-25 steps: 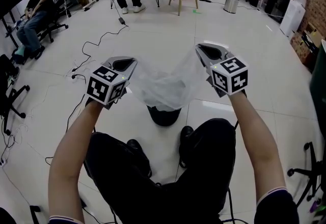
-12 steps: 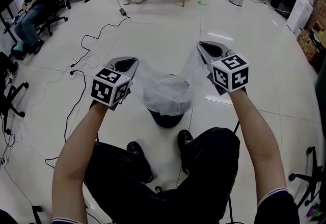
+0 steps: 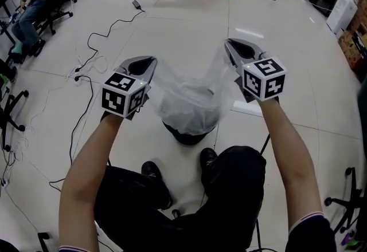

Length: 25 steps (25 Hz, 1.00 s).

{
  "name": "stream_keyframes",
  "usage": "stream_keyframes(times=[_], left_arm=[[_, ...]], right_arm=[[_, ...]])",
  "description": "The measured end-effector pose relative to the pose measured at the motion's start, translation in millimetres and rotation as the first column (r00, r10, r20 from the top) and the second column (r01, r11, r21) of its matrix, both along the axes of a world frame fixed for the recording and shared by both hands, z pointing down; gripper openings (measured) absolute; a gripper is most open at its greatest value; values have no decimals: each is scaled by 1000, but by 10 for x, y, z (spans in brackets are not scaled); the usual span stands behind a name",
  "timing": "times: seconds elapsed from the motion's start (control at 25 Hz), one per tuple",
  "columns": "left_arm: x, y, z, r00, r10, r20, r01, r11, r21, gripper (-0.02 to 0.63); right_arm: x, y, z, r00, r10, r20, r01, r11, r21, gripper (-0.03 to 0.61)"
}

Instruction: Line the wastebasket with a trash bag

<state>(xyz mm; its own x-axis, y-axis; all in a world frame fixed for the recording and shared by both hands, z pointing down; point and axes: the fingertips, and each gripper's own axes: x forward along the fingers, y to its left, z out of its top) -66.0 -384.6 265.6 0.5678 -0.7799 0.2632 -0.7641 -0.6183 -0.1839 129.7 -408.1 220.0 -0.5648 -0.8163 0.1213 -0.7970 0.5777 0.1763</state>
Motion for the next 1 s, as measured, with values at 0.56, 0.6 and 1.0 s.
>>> stream_keyframes(times=[0.56, 0.6, 1.0], left_arm=[[170, -157, 552, 999, 9, -38, -13, 995, -95, 12], [191, -148, 615, 999, 11, -39, -15, 994, -105, 12], [189, -126, 1093, 999, -2, -36, -4, 983, -182, 12]], right_arm=[[-158, -150, 661, 999, -29, 39, 33, 994, -102, 2], [-165, -146, 721, 999, -32, 42, 36, 993, -111, 2], [-126, -157, 1208, 998, -23, 51, 32, 984, -175, 2]])
